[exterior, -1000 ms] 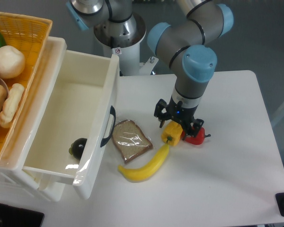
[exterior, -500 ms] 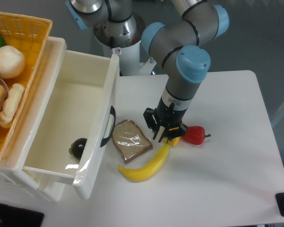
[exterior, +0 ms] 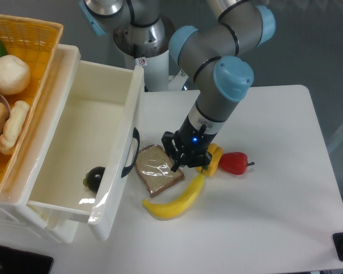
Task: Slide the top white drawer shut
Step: 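Lower the gripper against the drawer front beside its black handle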
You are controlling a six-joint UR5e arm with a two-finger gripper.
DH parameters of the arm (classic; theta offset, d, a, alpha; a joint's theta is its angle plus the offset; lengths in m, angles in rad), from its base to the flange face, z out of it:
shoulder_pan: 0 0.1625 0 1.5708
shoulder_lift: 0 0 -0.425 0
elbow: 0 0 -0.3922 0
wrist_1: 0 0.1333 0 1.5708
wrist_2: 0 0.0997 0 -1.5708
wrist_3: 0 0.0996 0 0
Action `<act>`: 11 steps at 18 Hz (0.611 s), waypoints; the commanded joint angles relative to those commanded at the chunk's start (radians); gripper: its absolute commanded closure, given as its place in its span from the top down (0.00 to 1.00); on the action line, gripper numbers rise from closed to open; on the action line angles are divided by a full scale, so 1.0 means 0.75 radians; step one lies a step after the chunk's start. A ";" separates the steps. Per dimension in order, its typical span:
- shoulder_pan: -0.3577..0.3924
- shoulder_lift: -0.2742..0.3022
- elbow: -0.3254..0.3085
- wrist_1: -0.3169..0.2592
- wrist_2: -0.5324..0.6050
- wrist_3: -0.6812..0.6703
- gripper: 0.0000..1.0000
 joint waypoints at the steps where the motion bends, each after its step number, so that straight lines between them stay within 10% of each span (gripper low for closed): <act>1: 0.000 0.000 0.000 -0.027 -0.025 -0.002 0.00; 11: -0.022 0.072 -0.008 -0.201 -0.125 0.000 0.00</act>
